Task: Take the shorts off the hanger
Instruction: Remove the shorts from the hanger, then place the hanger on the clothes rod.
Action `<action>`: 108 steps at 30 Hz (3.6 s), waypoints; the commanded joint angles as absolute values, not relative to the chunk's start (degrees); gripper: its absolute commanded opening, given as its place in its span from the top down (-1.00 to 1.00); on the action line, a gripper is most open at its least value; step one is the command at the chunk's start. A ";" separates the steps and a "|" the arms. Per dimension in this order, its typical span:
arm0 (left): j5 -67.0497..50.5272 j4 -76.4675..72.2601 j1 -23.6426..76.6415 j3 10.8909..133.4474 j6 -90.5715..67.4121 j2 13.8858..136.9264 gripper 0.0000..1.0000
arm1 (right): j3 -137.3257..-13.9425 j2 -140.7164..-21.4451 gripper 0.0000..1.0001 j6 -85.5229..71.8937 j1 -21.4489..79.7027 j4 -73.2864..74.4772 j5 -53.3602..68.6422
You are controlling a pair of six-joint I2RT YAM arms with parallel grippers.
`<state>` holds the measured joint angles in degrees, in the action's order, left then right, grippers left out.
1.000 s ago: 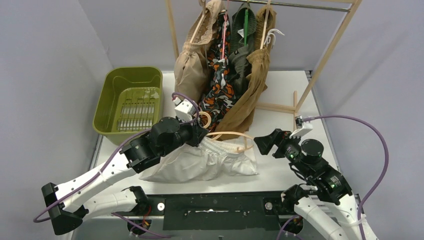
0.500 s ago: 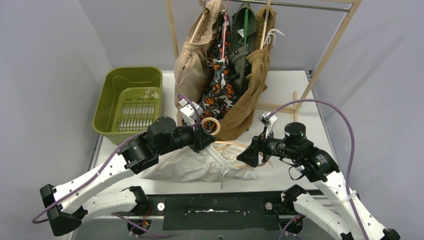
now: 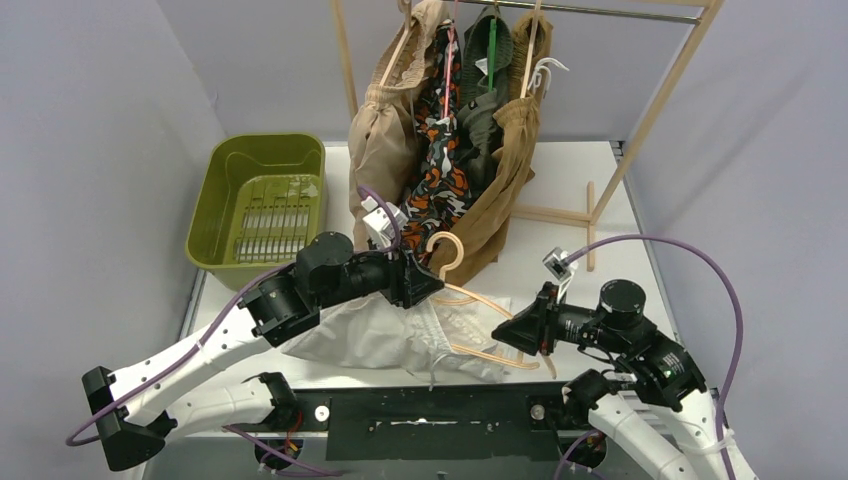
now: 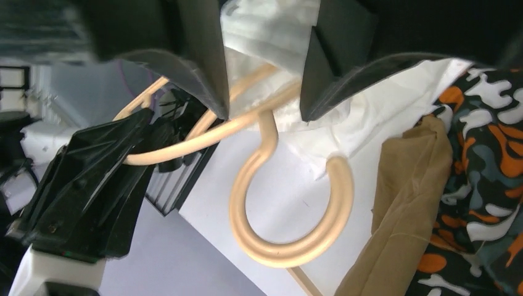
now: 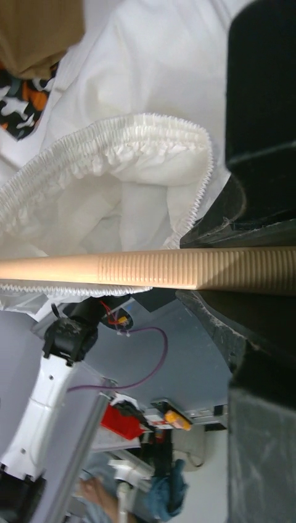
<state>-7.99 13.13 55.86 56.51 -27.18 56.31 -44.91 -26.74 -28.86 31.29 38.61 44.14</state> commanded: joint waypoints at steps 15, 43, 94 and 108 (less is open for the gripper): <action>0.70 20.48 55.62 53.08 -38.39 61.60 -0.52 | -42.17 -7.95 1.00 -47.08 30.33 49.14 29.72; 11.37 29.45 55.46 51.19 -44.29 62.47 1.00 | -58.59 -8.47 1.00 -51.55 29.83 74.76 3.09; 8.10 30.51 53.07 53.85 -40.34 62.74 1.00 | -92.06 -59.11 1.00 -3.04 21.20 38.02 -20.99; 6.24 29.04 51.10 52.27 -39.94 62.54 1.00 | -108.93 -67.82 1.00 -3.78 21.25 42.76 -19.77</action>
<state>7.44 31.90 51.94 50.76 -41.06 62.92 -103.00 -67.42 -4.51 21.41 44.86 -19.22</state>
